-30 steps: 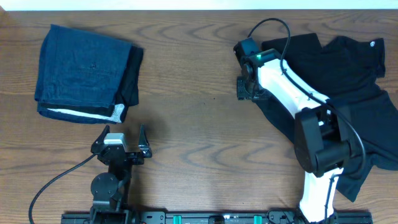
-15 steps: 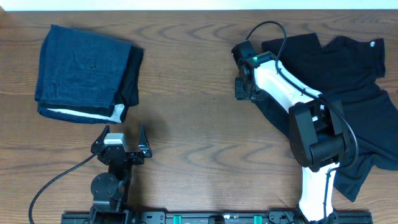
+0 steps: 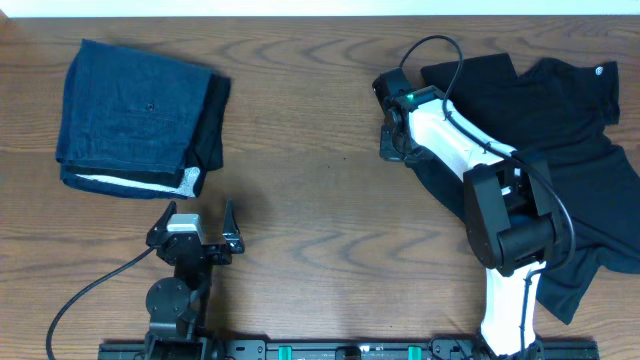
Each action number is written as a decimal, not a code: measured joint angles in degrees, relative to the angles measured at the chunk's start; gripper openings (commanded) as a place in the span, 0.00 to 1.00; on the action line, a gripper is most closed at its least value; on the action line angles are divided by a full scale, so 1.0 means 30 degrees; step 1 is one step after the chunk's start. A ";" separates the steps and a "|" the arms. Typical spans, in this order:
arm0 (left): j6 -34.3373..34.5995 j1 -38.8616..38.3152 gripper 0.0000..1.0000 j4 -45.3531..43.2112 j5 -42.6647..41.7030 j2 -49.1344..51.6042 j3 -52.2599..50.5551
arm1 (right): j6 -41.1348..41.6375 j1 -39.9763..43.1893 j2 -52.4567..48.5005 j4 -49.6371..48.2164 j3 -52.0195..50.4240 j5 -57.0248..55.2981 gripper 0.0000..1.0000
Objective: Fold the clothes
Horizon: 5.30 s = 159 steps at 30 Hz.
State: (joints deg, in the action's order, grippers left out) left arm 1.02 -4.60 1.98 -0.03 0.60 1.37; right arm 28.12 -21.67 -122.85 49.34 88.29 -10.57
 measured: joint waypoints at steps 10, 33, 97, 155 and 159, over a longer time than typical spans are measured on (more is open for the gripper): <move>-0.0007 0.0000 0.98 0.0000 0.0000 0.0000 0.0000 | -0.1180 -0.0029 0.0007 0.0138 0.0015 0.2484 0.01; -0.0007 0.0000 0.98 0.0000 0.0000 0.0000 0.0000 | -0.6943 -0.8546 0.0226 0.5734 -0.0007 0.8881 0.40; -0.0007 0.0000 0.98 0.0000 0.0000 0.0000 0.0000 | -0.3563 -0.4728 0.1260 0.0044 0.1545 0.6863 0.01; -0.0007 0.0000 0.98 0.0000 0.0000 0.0000 0.0007 | -0.0729 -0.4328 -0.2805 -0.2011 0.6113 0.3220 0.01; -0.0007 0.0000 0.98 0.0000 0.0007 0.0000 0.0007 | -0.0138 -0.4328 -0.3920 -0.2353 0.5996 0.2171 0.01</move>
State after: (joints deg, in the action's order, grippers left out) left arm 0.99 -4.60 1.98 -0.01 0.60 1.39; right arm 27.70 -34.65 -134.61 42.28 106.28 -4.05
